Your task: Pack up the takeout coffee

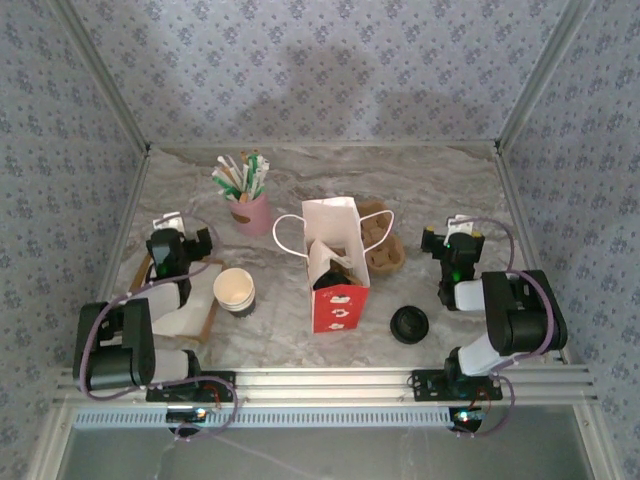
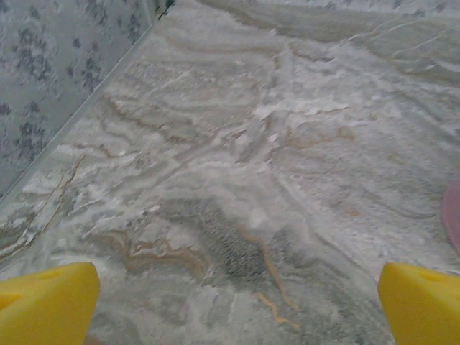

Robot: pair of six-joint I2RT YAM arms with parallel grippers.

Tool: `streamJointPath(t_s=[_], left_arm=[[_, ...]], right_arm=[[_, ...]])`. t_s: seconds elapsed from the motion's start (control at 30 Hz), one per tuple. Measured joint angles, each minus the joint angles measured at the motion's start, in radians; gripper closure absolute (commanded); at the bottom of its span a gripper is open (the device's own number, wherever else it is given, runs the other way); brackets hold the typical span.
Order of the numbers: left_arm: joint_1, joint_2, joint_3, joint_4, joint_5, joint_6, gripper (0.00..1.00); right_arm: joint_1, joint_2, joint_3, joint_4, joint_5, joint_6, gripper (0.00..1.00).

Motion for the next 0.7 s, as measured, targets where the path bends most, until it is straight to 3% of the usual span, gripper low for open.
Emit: streamJointPath(t_s=[0.5, 0.7], left_arm=[[-0.077, -0.006, -0.024, 0.047, 0.014, 0.021, 0.01], [-0.076, 0.103, 0.012, 0.087, 0.005, 0.022, 0.01]], right_arm=[[0.0, 0.0, 0.007, -0.006, -0.037, -0.024, 0.0], [0.0, 0.0, 0.01, -0.011, -0.045, -0.027, 0.0]])
